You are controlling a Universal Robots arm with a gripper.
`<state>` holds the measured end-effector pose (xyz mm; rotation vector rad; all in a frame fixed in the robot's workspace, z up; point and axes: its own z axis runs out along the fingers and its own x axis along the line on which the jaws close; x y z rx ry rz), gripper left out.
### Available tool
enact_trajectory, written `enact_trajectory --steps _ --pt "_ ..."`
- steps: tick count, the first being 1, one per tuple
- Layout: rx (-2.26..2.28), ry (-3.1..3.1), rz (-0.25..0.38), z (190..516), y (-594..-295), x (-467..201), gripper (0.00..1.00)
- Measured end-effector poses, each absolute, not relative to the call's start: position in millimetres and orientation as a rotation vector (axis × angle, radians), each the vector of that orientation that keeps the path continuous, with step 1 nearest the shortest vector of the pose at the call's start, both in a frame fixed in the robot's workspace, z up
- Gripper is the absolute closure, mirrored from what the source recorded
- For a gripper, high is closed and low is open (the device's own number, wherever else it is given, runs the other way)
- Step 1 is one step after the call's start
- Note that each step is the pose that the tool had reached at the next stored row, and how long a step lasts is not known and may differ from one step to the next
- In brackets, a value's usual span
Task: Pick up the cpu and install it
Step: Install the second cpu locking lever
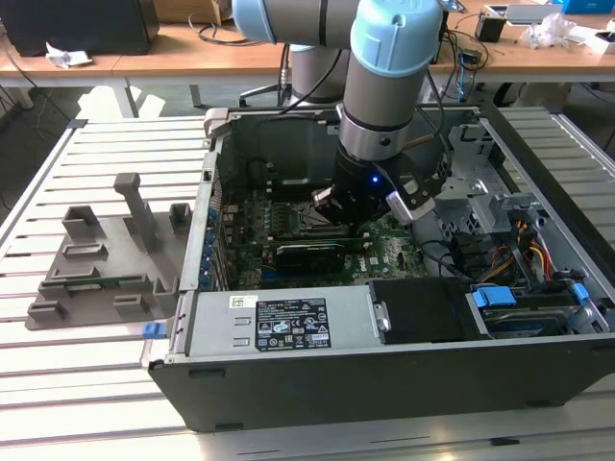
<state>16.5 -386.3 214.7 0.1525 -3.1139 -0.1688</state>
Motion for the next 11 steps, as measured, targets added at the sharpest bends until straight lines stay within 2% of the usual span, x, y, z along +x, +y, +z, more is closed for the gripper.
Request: enact_trajectory --steps 5,11 --pt "0.152 -3.114 -0.172 215 -379 16 0.89" --pt "0.153 -3.112 -0.235 214 -382 -3 0.89"
